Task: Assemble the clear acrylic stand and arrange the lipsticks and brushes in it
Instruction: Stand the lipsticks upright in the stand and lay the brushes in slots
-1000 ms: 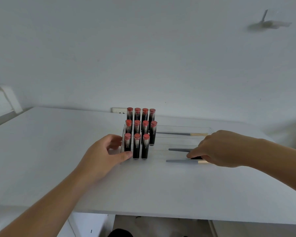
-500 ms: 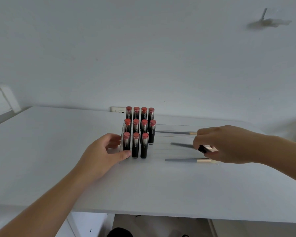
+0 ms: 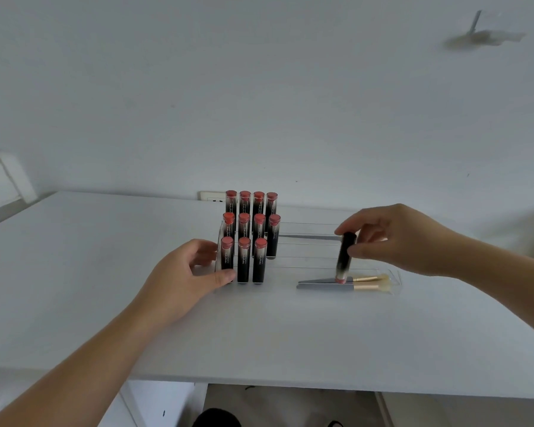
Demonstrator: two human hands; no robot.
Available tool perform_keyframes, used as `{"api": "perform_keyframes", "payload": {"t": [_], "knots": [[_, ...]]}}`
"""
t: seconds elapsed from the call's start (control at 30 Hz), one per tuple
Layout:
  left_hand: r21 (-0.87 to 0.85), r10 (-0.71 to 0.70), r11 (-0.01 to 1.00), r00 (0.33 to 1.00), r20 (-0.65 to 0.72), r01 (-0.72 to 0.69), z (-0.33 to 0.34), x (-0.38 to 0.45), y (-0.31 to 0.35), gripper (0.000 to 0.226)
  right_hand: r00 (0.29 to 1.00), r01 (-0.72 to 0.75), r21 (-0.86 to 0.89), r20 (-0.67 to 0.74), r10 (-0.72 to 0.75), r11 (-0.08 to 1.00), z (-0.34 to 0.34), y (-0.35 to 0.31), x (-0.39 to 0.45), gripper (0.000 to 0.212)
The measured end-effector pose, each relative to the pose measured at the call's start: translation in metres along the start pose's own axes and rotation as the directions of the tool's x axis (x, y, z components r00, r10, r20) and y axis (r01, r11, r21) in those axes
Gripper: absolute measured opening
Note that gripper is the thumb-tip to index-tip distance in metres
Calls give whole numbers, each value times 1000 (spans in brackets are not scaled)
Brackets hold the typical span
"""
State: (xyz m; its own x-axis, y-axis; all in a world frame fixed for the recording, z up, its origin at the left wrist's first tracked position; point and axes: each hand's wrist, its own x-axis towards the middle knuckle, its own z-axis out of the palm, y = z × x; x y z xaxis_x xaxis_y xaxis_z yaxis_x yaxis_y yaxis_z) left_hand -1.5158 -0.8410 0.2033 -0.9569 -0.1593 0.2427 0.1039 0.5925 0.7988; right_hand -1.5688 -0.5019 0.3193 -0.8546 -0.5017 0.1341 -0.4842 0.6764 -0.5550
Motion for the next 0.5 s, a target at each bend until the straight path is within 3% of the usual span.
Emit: {"api": "perform_keyframes", "payload": {"t": [0.23,0.4,0.5], "knots": [[-19,-2,1000,1000,6,2,0,0,1,71,986,15,48,-165,-7,999,37,-20,21,12],[-16,-3,1000,1000,4,3,0,-1,2,68,994,20,27,-106,-17,999,49,-27,26,14],[-15,-3,1000,1000,6,3,0,0,1,57,998,27,-103,-55,-33,994,48,-25,23,20]]}}
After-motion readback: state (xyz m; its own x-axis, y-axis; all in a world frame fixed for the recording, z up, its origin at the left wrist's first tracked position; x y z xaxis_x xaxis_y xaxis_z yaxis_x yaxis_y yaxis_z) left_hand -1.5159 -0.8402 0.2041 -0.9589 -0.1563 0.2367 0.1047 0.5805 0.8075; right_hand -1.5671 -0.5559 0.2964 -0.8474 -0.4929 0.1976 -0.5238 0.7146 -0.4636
